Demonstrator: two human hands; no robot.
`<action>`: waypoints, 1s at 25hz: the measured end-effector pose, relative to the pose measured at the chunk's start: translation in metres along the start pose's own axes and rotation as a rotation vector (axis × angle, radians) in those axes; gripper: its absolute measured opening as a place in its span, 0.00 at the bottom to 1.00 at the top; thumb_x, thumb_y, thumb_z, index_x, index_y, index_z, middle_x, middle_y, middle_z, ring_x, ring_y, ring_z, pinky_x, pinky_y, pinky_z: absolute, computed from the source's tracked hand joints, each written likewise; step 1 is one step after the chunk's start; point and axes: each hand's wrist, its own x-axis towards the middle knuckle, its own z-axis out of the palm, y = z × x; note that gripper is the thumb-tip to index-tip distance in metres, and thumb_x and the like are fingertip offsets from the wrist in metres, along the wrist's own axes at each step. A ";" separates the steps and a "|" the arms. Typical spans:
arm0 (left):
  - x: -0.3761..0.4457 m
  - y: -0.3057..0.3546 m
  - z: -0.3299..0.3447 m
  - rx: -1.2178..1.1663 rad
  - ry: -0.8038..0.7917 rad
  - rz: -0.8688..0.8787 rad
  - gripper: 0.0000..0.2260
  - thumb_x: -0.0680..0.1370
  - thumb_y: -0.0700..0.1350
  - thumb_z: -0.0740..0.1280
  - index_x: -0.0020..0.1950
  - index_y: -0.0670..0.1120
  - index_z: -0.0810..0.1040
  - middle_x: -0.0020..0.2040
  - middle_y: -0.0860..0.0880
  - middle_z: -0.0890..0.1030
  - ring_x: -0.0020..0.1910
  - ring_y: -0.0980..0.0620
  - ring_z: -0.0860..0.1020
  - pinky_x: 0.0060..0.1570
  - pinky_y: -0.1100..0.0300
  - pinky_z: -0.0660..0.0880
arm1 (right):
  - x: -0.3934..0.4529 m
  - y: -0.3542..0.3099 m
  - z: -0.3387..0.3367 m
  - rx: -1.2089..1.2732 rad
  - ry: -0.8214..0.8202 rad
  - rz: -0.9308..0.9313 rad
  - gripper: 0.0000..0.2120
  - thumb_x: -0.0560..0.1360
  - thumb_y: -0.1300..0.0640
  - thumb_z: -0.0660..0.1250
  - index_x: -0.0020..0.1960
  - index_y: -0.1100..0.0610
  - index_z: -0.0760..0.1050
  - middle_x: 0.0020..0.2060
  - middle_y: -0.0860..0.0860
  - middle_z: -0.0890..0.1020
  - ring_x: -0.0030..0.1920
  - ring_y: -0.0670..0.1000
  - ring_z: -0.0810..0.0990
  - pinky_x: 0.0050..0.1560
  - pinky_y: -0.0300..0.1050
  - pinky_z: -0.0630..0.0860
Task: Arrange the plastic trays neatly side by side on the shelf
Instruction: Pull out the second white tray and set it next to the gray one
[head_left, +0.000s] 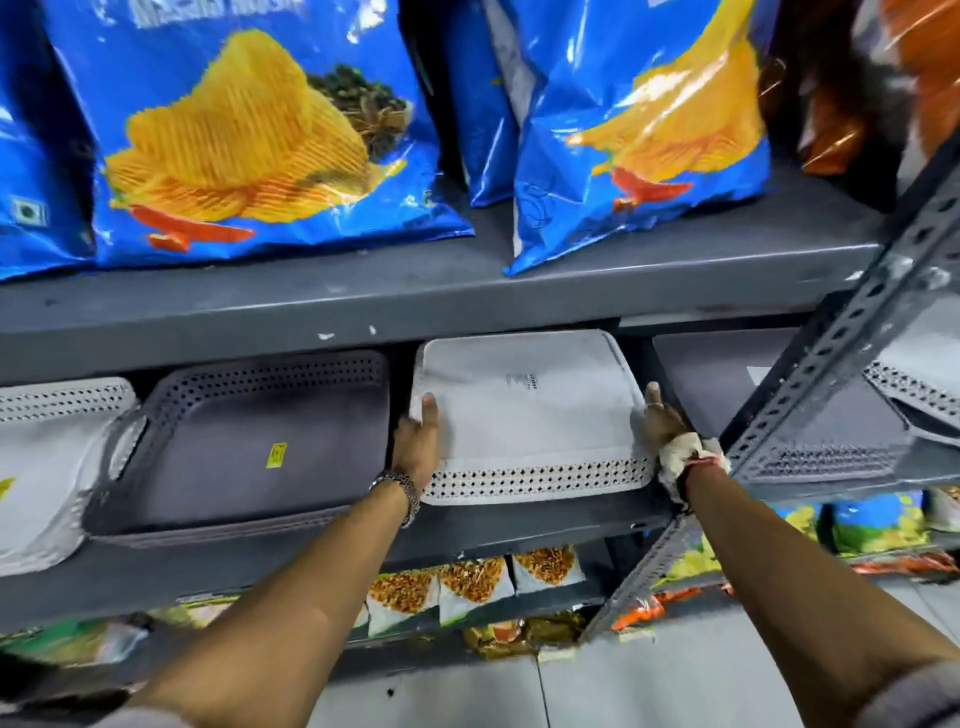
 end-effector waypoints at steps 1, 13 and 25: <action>0.003 -0.003 -0.001 -0.001 0.001 0.000 0.35 0.76 0.65 0.48 0.72 0.39 0.61 0.71 0.37 0.68 0.68 0.40 0.70 0.60 0.52 0.71 | -0.005 -0.006 -0.003 0.098 -0.017 0.035 0.14 0.77 0.37 0.46 0.45 0.42 0.66 0.32 0.37 0.76 0.38 0.31 0.70 0.51 0.34 0.67; -0.032 0.053 -0.051 -0.358 0.026 0.098 0.29 0.79 0.61 0.42 0.68 0.47 0.70 0.59 0.48 0.76 0.58 0.49 0.74 0.54 0.56 0.71 | -0.036 -0.055 -0.043 0.774 -0.179 -0.208 0.33 0.69 0.30 0.54 0.56 0.56 0.76 0.53 0.56 0.79 0.59 0.56 0.75 0.67 0.51 0.68; 0.045 -0.038 -0.048 0.217 0.087 0.371 0.32 0.71 0.30 0.59 0.72 0.52 0.64 0.68 0.43 0.72 0.67 0.43 0.71 0.66 0.44 0.70 | -0.022 -0.020 -0.024 0.263 0.082 -0.408 0.32 0.70 0.79 0.48 0.71 0.61 0.61 0.69 0.56 0.70 0.69 0.55 0.69 0.40 0.34 0.77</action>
